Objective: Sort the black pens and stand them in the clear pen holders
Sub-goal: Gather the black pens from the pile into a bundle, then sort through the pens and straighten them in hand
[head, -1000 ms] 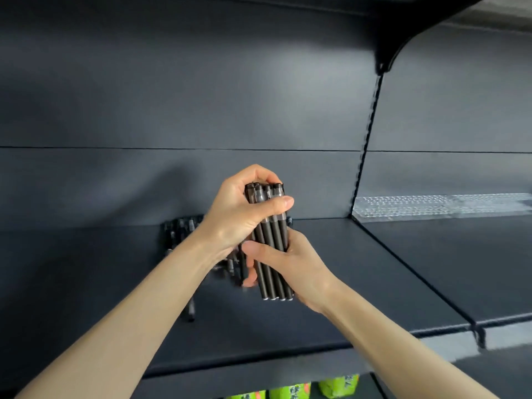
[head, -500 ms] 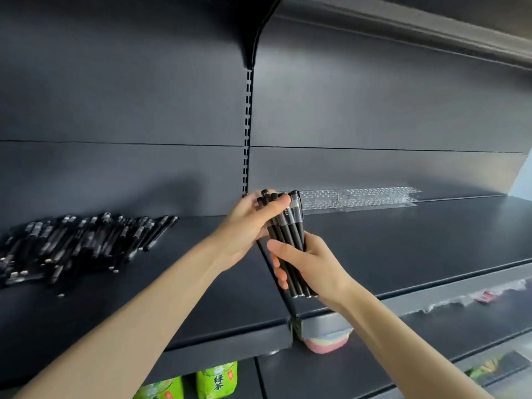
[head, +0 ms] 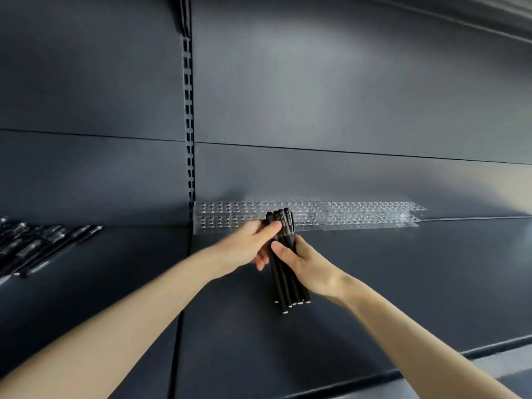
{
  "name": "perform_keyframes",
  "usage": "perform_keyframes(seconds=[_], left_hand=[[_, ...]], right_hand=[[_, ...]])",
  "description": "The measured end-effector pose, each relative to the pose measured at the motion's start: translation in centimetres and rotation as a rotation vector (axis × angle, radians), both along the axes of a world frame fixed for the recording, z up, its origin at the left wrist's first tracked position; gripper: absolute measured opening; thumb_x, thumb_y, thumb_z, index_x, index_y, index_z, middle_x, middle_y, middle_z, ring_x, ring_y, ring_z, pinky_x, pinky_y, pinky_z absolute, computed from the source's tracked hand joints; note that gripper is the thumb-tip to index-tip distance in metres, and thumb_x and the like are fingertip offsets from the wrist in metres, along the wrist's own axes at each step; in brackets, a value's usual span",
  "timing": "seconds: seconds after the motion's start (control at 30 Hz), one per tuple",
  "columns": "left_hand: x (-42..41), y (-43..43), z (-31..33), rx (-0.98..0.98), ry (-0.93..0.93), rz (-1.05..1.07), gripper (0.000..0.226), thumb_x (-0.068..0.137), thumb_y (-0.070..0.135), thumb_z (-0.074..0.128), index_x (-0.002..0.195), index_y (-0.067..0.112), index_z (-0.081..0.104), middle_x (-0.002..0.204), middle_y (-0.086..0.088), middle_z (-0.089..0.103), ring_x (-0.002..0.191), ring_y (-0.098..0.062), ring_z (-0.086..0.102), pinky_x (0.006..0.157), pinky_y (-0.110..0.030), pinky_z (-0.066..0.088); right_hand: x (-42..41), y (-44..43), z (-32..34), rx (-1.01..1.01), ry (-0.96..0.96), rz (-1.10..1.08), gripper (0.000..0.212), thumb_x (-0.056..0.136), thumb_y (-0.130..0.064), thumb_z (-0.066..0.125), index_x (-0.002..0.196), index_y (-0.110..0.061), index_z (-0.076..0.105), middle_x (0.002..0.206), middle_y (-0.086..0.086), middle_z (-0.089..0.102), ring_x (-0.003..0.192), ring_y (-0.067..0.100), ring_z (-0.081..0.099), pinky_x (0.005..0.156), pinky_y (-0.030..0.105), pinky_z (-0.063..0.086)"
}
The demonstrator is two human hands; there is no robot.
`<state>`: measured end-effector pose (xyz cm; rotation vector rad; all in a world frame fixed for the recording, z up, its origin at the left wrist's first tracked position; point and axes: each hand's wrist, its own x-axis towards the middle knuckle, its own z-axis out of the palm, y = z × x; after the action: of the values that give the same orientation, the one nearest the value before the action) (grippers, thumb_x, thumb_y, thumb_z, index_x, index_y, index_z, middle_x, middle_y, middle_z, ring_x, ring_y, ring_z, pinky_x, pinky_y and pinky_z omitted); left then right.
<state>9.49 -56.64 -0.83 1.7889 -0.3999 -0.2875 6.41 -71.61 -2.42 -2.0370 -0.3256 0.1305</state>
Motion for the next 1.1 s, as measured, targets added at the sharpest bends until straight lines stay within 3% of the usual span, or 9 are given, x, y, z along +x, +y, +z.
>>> perform_keyframes(seconds=[0.1,0.17,0.27,0.37,0.43,0.6,0.77,1.0,1.1], left_hand=[[0.9,-0.6,-0.7,0.110,-0.060,0.100,0.029,0.098,0.035,0.046,0.085,0.010,0.054,0.072,-0.005,0.053,0.055,-0.015,0.050,0.047,-0.023,0.043],[0.8,-1.0,-1.3,0.231,-0.121,0.187,0.032,0.095,0.039,0.049,0.083,0.010,0.056,0.067,-0.005,0.055,0.051,-0.013,0.051,0.051,-0.024,0.044],[-0.1,-1.6,-2.3,0.434,-0.256,0.286,0.020,0.094,0.037,0.053,0.092,0.017,0.054,0.066,-0.002,0.058,0.047,-0.002,0.048,0.052,-0.018,0.039],[-1.1,-2.7,-2.9,0.546,-0.279,0.379,0.013,0.097,0.036,0.046,0.092,0.024,0.045,0.096,-0.016,0.066,0.076,-0.015,0.050,0.072,-0.029,0.039],[-2.1,-3.0,-3.3,0.557,-0.258,0.421,0.024,0.100,0.035,0.040,0.113,0.019,0.052,0.111,-0.015,0.061,0.097,-0.020,0.053,0.081,-0.028,0.036],[-4.0,-3.8,-3.9,0.741,-0.210,0.393,0.060,0.099,0.049,0.028,0.151,0.020,0.018,0.158,0.003,0.012,0.145,-0.018,0.012,0.117,-0.037,0.012],[-4.1,-5.1,-4.7,0.942,-0.217,0.323,0.056,0.102,0.045,0.016,0.152,0.020,0.010,0.160,-0.001,-0.007,0.146,-0.017,-0.011,0.118,-0.036,-0.002],[-4.4,-4.6,-4.5,0.625,-0.235,0.415,0.049,0.101,0.039,0.033,0.147,0.022,0.029,0.160,0.001,0.007,0.146,-0.014,0.001,0.117,-0.035,0.009],[-4.8,-4.1,-4.2,0.647,-0.244,0.404,0.049,0.099,0.040,0.040,0.144,0.022,0.035,0.158,0.002,0.012,0.145,-0.015,0.010,0.110,-0.026,0.021]], right_hand=[[2.1,-1.4,-0.6,-0.277,0.033,0.028,0.059,0.087,-0.072,0.031,0.114,-0.024,0.053,0.122,-0.003,0.054,0.128,0.013,0.040,0.113,0.040,0.024],[2.7,-2.2,-0.8,-0.503,0.026,0.005,0.058,0.093,-0.062,0.026,0.123,-0.019,0.049,0.131,0.001,0.038,0.134,0.022,0.023,0.110,0.041,0.012],[2.6,-2.8,-1.2,-0.655,-0.042,0.045,0.059,0.097,-0.055,0.020,0.133,-0.016,0.044,0.144,-0.005,0.024,0.135,0.019,0.017,0.107,0.035,0.010],[2.7,-3.9,-1.6,-0.726,-0.067,0.079,0.060,0.099,-0.052,0.017,0.144,-0.015,0.032,0.155,-0.006,0.014,0.143,0.018,0.007,0.112,0.036,0.004],[2.8,-4.4,-1.9,-0.750,-0.094,0.067,0.061,0.099,-0.051,0.019,0.145,-0.012,0.026,0.156,-0.002,0.013,0.144,0.019,0.007,0.113,0.037,0.005],[2.4,-5.4,-2.5,-0.669,-0.172,0.080,0.070,0.098,-0.052,0.025,0.151,-0.017,-0.004,0.159,0.002,-0.006,0.146,0.021,0.000,0.115,0.041,0.002],[2.6,-5.5,-2.8,-0.708,-0.240,0.095,0.054,0.100,-0.048,0.026,0.148,-0.025,0.023,0.160,0.000,0.000,0.146,0.023,0.008,0.113,0.043,0.006],[2.4,-6.0,-2.2,-0.644,-0.226,0.071,0.048,0.100,-0.044,0.033,0.144,-0.026,0.034,0.159,0.003,0.010,0.143,0.030,0.016,0.113,0.044,0.012],[2.5,-6.1,-2.1,-0.612,-0.211,0.055,0.047,0.099,-0.044,0.036,0.141,-0.025,0.038,0.158,0.004,0.015,0.142,0.031,0.017,0.112,0.045,0.014]])
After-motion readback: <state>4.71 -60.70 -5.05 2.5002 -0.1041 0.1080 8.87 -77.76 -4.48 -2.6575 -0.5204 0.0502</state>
